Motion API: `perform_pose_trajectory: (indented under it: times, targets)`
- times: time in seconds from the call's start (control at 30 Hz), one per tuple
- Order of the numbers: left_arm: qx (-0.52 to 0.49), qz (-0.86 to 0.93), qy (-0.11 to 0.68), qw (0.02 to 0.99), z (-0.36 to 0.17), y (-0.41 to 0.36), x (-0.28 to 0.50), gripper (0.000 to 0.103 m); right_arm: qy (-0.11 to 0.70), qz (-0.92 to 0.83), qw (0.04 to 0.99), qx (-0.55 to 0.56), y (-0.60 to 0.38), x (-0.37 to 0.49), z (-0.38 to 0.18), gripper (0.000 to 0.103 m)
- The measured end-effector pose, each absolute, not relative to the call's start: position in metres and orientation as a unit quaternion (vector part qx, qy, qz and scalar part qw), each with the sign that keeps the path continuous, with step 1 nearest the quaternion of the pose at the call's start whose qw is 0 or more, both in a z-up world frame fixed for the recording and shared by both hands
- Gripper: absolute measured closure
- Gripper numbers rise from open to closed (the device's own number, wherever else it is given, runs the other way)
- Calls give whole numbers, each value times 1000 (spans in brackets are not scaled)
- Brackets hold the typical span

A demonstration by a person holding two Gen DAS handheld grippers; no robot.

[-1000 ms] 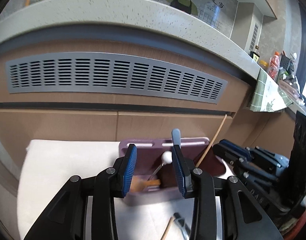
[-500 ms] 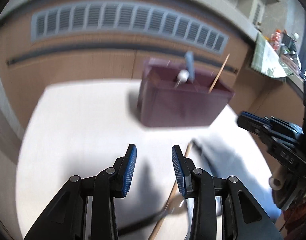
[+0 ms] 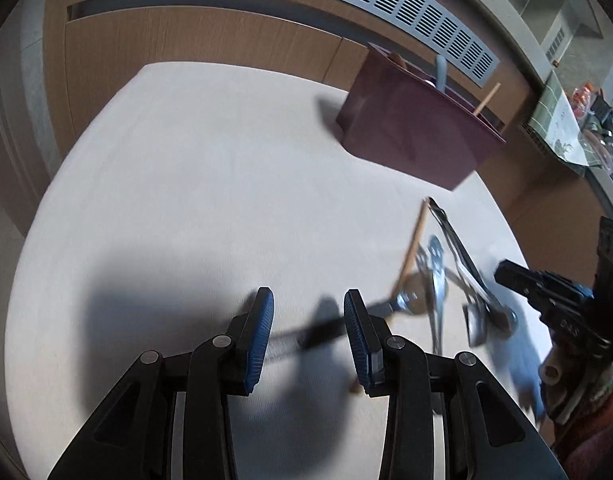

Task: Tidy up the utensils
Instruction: 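Grasp the white plastic spoon with right while left approaches the grey spoon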

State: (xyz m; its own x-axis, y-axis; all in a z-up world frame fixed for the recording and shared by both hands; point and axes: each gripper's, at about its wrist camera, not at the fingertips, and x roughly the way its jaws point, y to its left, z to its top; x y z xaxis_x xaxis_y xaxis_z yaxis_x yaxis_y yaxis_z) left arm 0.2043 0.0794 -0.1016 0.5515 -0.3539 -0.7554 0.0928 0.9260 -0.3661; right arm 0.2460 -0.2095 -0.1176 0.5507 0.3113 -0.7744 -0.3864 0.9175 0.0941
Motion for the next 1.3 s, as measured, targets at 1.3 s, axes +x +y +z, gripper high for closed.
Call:
perform_pose_trajectory:
  times: [1.3]
  targets:
    - [-34,-141,459,877,-83,22,170,65,433,226,872,-41,-231,245,-119,100]
